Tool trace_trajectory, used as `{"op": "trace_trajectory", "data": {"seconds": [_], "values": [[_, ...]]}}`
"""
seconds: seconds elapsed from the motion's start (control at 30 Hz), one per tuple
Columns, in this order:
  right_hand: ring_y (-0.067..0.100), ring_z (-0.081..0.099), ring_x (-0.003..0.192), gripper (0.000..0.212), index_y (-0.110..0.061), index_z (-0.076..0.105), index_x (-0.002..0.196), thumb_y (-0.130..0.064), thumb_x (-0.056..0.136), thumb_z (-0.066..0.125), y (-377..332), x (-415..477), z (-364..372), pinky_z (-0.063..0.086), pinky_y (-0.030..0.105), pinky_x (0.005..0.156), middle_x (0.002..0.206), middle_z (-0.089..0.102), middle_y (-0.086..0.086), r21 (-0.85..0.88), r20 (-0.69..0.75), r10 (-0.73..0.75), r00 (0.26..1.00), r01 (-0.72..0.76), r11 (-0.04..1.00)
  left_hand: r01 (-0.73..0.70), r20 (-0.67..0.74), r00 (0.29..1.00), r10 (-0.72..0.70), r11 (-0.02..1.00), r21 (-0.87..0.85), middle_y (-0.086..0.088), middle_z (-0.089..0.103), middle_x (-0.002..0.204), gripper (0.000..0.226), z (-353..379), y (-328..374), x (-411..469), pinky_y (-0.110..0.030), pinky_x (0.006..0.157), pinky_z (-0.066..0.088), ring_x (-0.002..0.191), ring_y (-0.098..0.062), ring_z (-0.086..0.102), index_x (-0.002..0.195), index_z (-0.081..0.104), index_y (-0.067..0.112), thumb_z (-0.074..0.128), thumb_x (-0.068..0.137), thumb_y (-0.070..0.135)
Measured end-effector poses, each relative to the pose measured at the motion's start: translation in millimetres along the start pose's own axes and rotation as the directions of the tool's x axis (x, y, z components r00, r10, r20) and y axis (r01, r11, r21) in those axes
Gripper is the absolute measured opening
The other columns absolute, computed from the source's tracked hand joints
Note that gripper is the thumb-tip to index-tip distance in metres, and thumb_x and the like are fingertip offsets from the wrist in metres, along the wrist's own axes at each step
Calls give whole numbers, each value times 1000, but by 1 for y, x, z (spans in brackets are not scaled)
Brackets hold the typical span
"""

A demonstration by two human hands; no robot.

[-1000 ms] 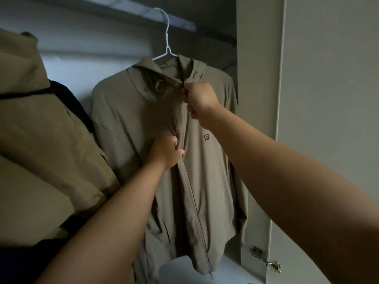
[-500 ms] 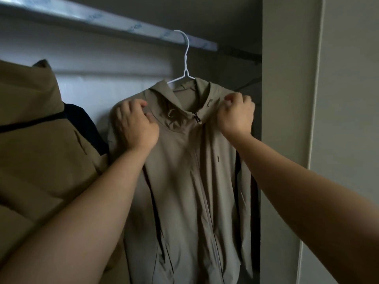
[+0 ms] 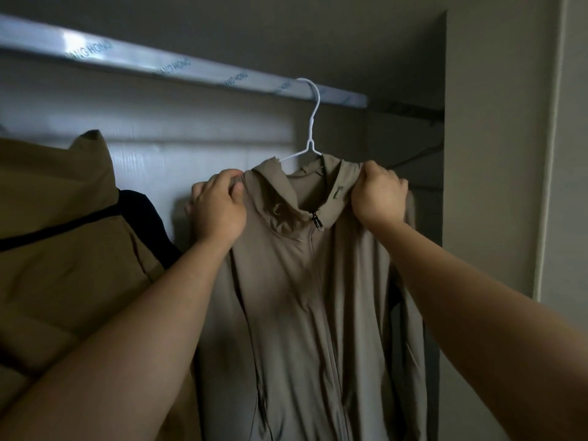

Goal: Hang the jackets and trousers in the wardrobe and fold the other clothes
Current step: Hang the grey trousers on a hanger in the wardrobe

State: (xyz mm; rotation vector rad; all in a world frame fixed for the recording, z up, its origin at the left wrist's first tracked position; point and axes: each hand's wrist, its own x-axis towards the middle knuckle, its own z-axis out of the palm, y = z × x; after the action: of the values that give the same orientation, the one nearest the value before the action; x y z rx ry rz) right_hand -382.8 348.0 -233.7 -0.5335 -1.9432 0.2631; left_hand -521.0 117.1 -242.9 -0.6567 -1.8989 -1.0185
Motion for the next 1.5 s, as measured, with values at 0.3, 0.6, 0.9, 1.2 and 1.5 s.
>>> {"op": "trace_trajectory", "data": {"seconds": [0.3, 0.6, 0.9, 1.2, 1.5], "values": [[43, 63, 85, 20, -18, 50, 98, -29, 98, 34, -16, 25, 6, 53, 50, 79, 93, 68, 15, 12, 59, -113, 992, 112, 994, -27, 129, 992, 17, 997, 76, 4, 69, 91, 26, 13, 22, 29, -38, 87, 27, 97, -27, 59, 100, 61, 31, 37, 103, 36], [35, 65, 92, 56, -29, 62, 90, -62, 100, 18, -6, 43, -1, 54, 48, 84, 97, 70, 8, -15, 147, -139, 979, 142, 990, 161, 363, 930, -56, 951, -265, 0, 73, 96, 27, -12, 8, 59, -34, 88, 49, 96, -21, 66, 91, 74, 15, 50, 102, 21], [29, 67, 85, 67, -27, 66, 78, -74, 95, 22, 10, 56, -16, 56, 49, 82, 85, 69, 3, 59, 297, -132, 946, 120, 991, 565, 638, 701, -320, 795, -222, -10, 78, 95, 36, -38, -10, 74, -39, 89, 56, 90, -30, 75, 99, 79, 7, 69, 92, 41], [30, 65, 90, 72, -31, 65, 87, -75, 92, 9, 19, 47, -11, 54, 45, 83, 93, 70, 3, -13, 208, -168, 964, 175, 985, 677, 825, 499, -265, 714, -179, -11, 75, 114, 40, -50, -25, 80, -37, 88, 51, 102, -25, 73, 107, 79, 7, 63, 95, 42], [32, 65, 97, 72, -30, 68, 96, -72, 96, 10, 19, 46, -11, 52, 46, 87, 101, 71, 5, -39, 225, -161, 961, 174, 984, 749, 836, 515, -189, 574, -331, -10, 75, 100, 28, -57, -31, 77, -28, 68, 57, 82, -19, 74, 102, 74, 6, 70, 80, 23]]}}
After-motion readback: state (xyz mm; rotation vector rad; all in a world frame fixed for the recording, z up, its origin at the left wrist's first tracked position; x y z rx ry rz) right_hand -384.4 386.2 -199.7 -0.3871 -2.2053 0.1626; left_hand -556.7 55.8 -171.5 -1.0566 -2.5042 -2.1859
